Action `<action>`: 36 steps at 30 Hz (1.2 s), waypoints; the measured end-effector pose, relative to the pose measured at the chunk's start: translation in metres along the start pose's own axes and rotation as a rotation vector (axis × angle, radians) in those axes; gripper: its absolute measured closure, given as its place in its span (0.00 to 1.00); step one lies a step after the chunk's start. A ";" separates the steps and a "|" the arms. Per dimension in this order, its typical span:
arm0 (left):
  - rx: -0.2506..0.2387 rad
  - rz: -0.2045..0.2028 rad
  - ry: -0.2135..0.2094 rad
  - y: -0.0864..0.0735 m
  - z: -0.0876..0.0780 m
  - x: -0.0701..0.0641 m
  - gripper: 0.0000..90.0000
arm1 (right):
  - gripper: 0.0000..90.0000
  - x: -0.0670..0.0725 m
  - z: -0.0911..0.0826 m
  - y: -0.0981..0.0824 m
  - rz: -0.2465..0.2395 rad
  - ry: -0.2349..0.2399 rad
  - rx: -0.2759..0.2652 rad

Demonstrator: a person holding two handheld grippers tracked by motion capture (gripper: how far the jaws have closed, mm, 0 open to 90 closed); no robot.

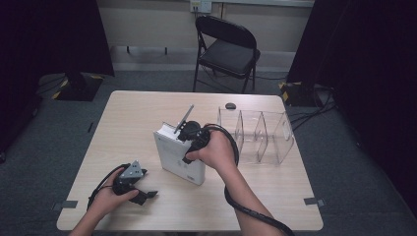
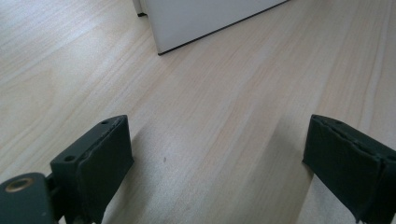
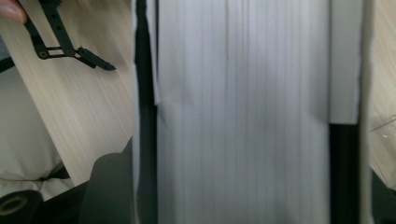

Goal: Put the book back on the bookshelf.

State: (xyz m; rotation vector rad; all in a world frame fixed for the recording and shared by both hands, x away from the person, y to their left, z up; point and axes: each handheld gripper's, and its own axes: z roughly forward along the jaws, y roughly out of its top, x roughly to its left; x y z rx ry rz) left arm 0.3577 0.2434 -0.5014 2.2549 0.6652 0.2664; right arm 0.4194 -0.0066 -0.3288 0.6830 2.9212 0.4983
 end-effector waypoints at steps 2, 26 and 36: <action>-0.004 0.001 0.003 0.000 0.000 0.000 0.08 | 0.43 0.001 0.001 0.001 -0.003 -0.016 0.019; -0.010 0.001 0.001 -0.001 0.001 0.000 0.07 | 0.47 0.006 0.004 0.006 0.003 -0.059 0.085; -0.011 0.001 0.000 -0.001 0.001 0.000 0.07 | 0.56 0.005 -0.002 0.004 -0.001 -0.021 0.061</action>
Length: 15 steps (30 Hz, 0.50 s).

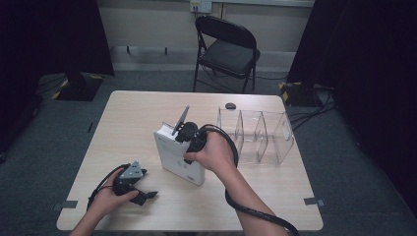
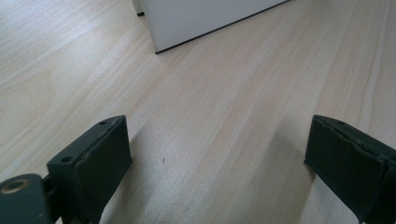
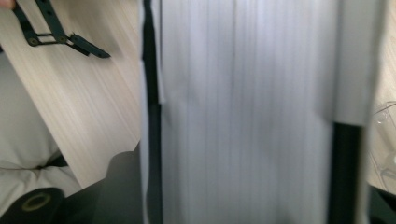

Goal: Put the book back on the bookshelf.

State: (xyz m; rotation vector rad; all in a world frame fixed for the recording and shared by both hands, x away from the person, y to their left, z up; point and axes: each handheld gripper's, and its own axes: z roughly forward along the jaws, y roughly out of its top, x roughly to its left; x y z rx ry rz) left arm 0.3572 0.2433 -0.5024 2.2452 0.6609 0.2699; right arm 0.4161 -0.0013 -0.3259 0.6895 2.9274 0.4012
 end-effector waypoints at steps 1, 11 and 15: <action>0.000 0.001 0.000 0.000 0.000 0.000 0.07 | 0.56 0.000 0.000 0.000 0.004 0.000 0.000; 0.000 0.001 0.000 0.000 0.000 0.000 0.07 | 0.58 -0.002 -0.004 -0.003 0.036 0.018 -0.011; 0.000 0.002 -0.001 0.000 0.000 0.000 0.07 | 0.58 -0.003 -0.005 -0.006 0.049 0.031 -0.013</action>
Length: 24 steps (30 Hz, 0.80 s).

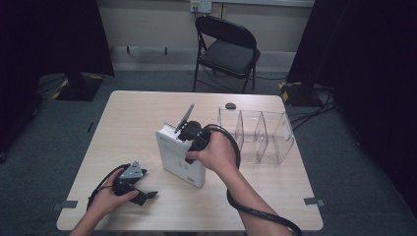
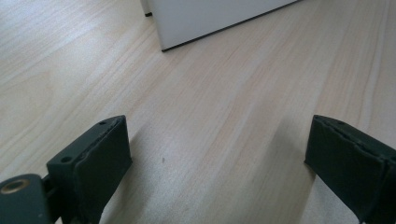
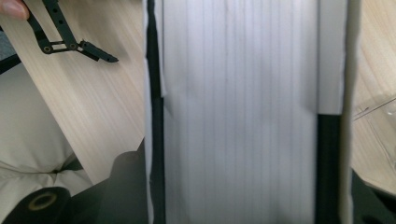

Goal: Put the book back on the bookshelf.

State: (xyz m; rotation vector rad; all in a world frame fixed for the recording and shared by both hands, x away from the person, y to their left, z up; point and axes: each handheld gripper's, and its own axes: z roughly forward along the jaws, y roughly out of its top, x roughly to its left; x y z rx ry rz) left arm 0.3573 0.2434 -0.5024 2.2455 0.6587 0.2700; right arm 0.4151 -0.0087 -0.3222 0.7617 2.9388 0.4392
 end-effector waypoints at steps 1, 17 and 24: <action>0.000 0.000 0.000 0.000 0.000 0.000 0.07 | 0.58 0.000 -0.001 -0.001 0.003 0.005 0.001; 0.000 0.000 0.000 0.000 0.000 0.000 0.07 | 0.58 -0.001 -0.012 -0.011 0.023 0.033 -0.001; 0.000 0.000 0.000 0.000 0.000 0.000 0.07 | 0.58 -0.001 -0.015 -0.016 0.027 0.045 -0.008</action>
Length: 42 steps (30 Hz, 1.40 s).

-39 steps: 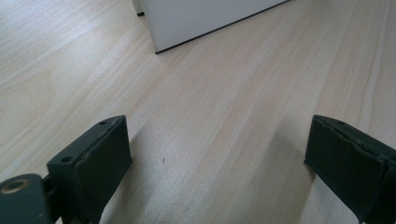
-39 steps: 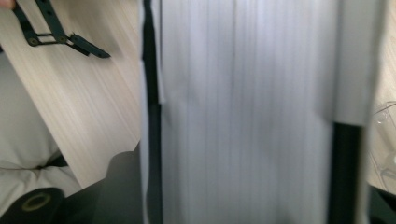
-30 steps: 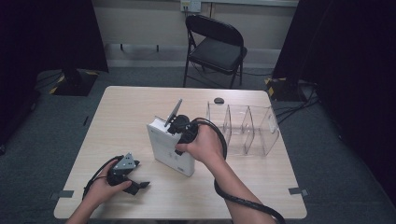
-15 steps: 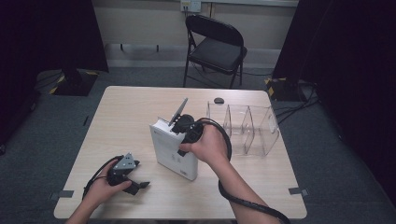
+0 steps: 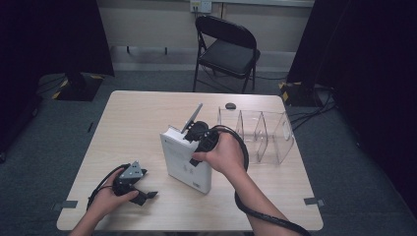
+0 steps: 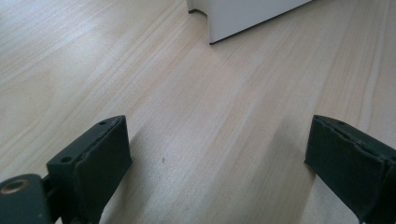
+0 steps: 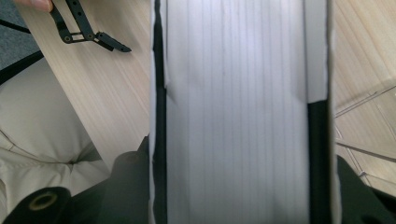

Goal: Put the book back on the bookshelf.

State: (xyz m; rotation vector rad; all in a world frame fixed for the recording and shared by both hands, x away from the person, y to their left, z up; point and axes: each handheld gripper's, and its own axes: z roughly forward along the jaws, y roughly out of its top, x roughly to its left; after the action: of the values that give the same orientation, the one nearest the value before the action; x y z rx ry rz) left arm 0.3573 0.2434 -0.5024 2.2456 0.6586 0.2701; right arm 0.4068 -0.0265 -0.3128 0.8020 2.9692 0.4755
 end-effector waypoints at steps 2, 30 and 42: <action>0.000 0.000 0.000 0.000 0.000 0.000 0.07 | 0.58 -0.001 -0.001 -0.002 -0.001 0.000 -0.005; 0.002 0.002 -0.001 0.000 0.000 0.000 0.07 | 0.46 -0.001 0.017 0.008 0.049 0.017 -0.005; 0.001 0.002 -0.001 0.000 0.000 0.000 0.07 | 0.57 0.001 0.014 0.009 0.028 -0.006 -0.009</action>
State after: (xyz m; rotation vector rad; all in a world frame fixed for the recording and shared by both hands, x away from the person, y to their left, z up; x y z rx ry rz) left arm 0.3572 0.2433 -0.5024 2.2473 0.6560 0.2697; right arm 0.4117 -0.0144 -0.3235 0.8438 2.9518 0.4858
